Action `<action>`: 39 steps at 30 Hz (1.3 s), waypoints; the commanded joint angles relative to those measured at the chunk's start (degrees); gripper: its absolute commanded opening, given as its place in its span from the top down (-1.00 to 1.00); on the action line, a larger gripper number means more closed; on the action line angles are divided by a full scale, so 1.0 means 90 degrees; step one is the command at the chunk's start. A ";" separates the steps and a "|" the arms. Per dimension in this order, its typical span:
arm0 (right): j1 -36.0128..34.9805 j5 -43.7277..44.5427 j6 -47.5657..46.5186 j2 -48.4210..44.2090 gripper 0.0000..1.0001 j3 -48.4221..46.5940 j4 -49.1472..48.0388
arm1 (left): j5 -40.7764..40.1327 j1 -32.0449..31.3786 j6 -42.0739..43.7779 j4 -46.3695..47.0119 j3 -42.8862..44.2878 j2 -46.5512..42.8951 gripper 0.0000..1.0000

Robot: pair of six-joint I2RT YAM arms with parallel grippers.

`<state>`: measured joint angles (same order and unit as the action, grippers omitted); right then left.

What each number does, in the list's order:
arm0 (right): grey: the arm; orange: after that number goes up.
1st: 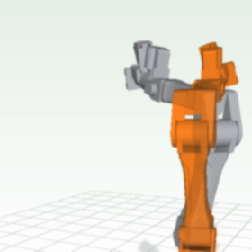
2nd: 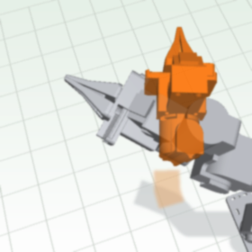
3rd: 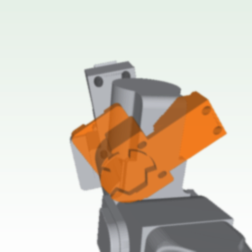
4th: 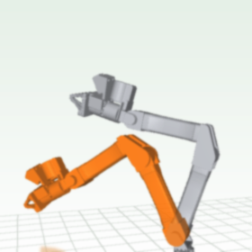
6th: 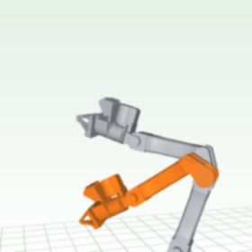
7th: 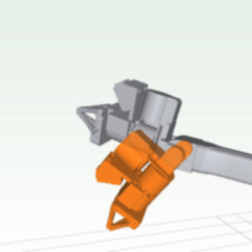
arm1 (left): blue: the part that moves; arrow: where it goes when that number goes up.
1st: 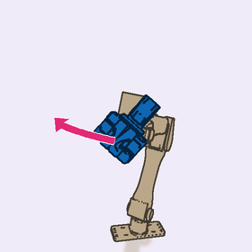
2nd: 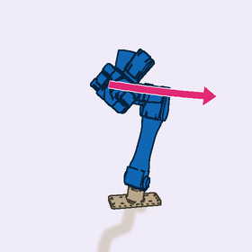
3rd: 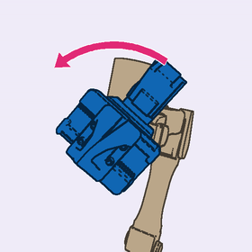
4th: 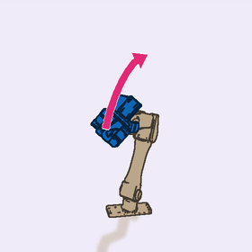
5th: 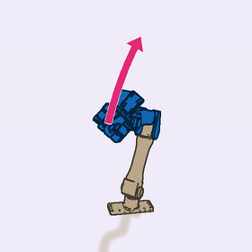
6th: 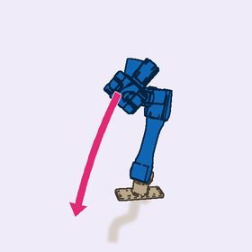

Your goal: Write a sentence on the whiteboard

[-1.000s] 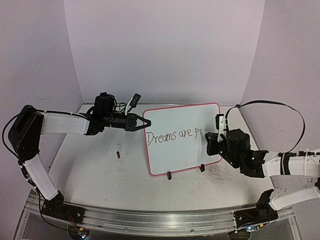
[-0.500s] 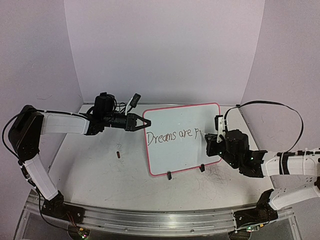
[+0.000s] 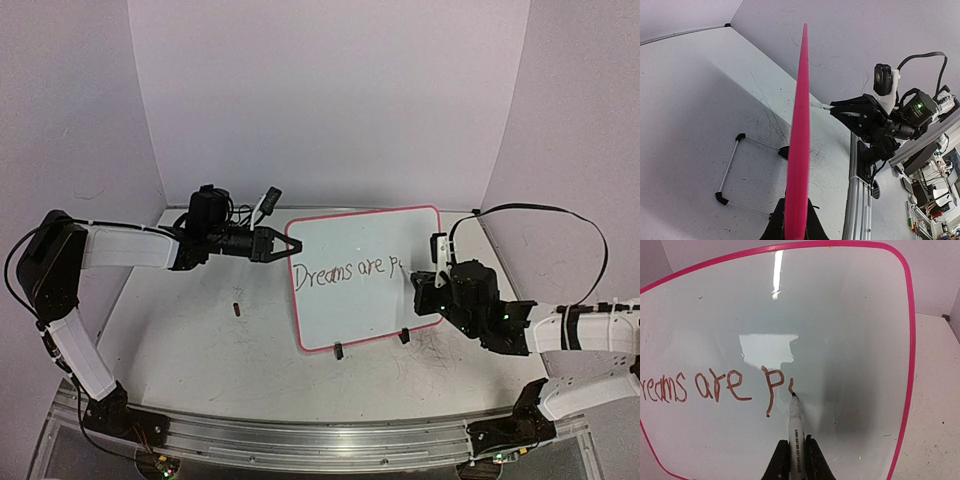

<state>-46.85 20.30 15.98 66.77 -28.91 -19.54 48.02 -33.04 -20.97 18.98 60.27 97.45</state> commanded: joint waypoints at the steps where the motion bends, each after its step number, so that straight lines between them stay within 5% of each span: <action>1: 0.0033 0.0306 0.0089 -0.0101 1.00 -0.0017 0.0130 | -0.0236 0.0002 0.0132 -0.0234 0.0069 -0.0207 1.00; 19: 0.0036 0.0369 -0.0204 0.0321 1.00 -0.0221 -0.0683 | -0.0246 0.0000 0.0145 -0.0234 0.0051 -0.0255 1.00; 39: 0.0031 0.0033 -0.0227 0.0083 1.00 -0.0116 -0.0280 | -0.0238 0.0008 0.0143 -0.0248 0.0073 -0.0199 1.00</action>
<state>-46.78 21.17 14.24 68.33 -29.04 -23.33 47.83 -33.06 -20.97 18.57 60.27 97.34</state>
